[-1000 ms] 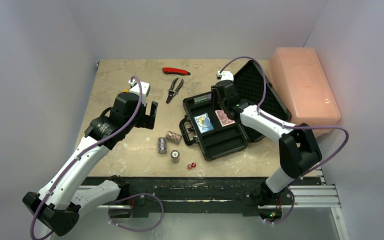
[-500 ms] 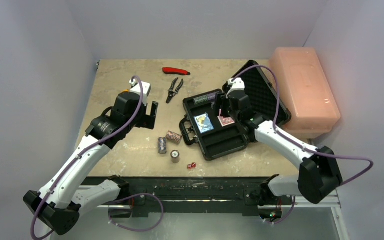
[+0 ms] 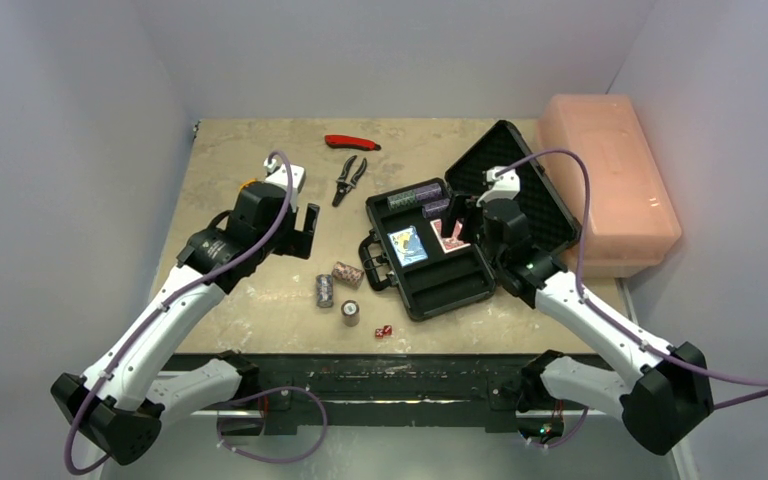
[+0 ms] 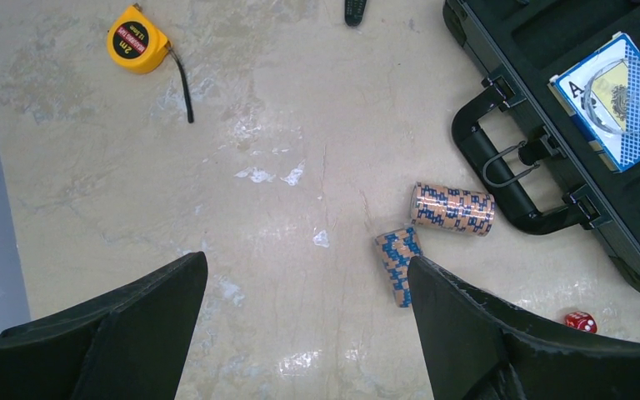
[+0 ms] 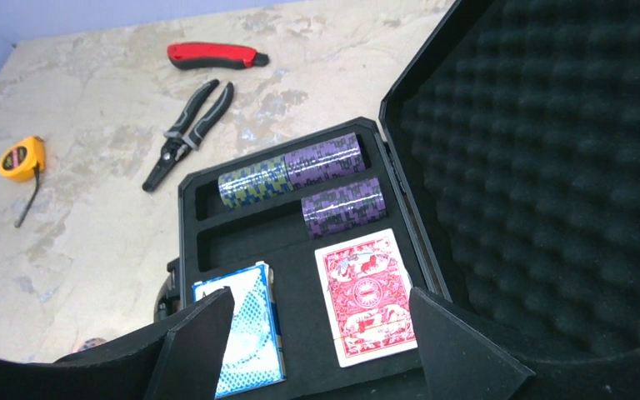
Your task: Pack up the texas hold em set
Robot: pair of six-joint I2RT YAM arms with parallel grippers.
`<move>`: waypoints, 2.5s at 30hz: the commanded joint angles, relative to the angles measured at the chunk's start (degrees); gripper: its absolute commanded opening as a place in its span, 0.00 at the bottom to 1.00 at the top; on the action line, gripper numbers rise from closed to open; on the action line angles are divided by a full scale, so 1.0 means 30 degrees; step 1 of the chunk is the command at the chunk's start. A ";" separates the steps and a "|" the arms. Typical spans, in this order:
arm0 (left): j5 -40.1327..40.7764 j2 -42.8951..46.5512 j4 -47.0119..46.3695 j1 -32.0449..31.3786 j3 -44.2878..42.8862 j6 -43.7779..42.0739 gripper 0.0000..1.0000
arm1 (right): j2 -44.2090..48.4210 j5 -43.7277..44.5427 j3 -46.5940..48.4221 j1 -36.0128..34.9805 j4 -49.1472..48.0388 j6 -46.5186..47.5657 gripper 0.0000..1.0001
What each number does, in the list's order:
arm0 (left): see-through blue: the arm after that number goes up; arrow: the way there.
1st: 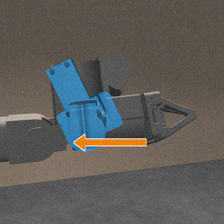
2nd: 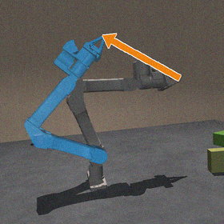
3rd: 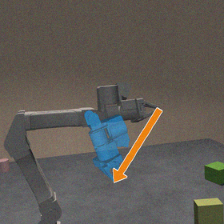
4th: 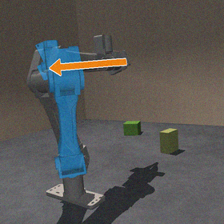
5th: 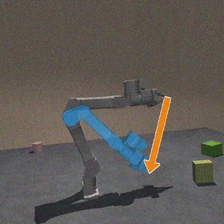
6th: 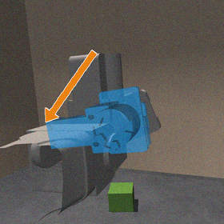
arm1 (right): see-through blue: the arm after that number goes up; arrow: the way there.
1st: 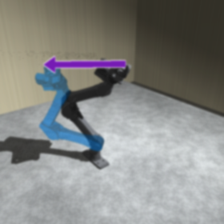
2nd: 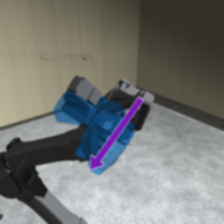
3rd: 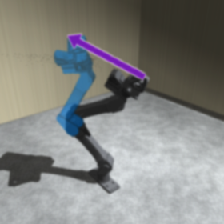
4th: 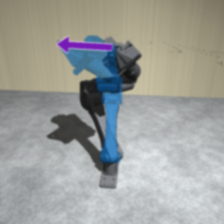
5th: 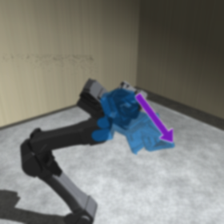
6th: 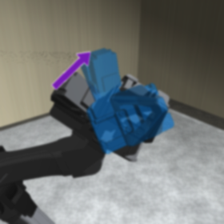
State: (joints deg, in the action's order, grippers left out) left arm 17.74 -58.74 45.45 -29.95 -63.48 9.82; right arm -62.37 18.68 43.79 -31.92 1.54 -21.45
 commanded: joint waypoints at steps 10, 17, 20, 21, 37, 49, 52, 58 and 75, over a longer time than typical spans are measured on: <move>0.0021 -0.0408 0.0081 0.0141 -0.0569 -0.0168 0.90 | 0.2179 -0.1261 -0.1519 -0.0008 -0.1622 -0.2950 0.99; -0.1021 -0.0563 0.0657 -0.0085 -0.1134 0.1303 0.89 | 0.2976 -0.1630 -0.1980 -0.0011 -0.1366 -0.2800 0.99; -0.1133 -0.1011 0.1160 -0.0564 -0.1462 0.2194 0.88 | 0.3032 -0.1531 -0.1800 -0.0004 -0.0611 -0.2834 0.99; -0.1136 -0.1147 0.1240 -0.0716 -0.1416 0.2451 0.88 | 0.3050 -0.1457 -0.1729 -0.0006 -0.0123 -0.2927 0.99; -0.1843 -0.3530 0.1350 -0.4729 0.0090 0.4852 0.86 | 0.4544 -0.1263 -0.1572 -0.0019 0.3597 -0.3894 0.99; -0.2175 -0.3866 -0.0071 -0.6169 0.2531 0.6782 0.86 | 0.5130 -0.1051 -0.2087 -0.0018 0.4206 -0.4128 0.99; -0.2159 -0.4192 -0.0150 -0.6427 0.2792 0.7151 0.85 | 0.5044 -0.1055 -0.2087 -0.0007 0.4196 -0.4096 0.99; -0.2309 -0.4667 -0.0540 -0.7073 0.3350 0.7764 0.84 | 0.4615 -0.0961 -0.2107 -0.0022 0.4204 -0.4099 0.99; -0.2247 -0.5387 -0.1333 -0.7696 0.4233 0.8588 0.82 | 0.3959 -0.1074 -0.1973 -0.0008 0.4030 -0.4032 0.98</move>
State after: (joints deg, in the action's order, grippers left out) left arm 10.87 -74.46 43.77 -52.64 -51.42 33.93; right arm -50.39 14.44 37.56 -31.92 14.66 -33.43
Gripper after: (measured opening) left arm 0.823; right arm 0.986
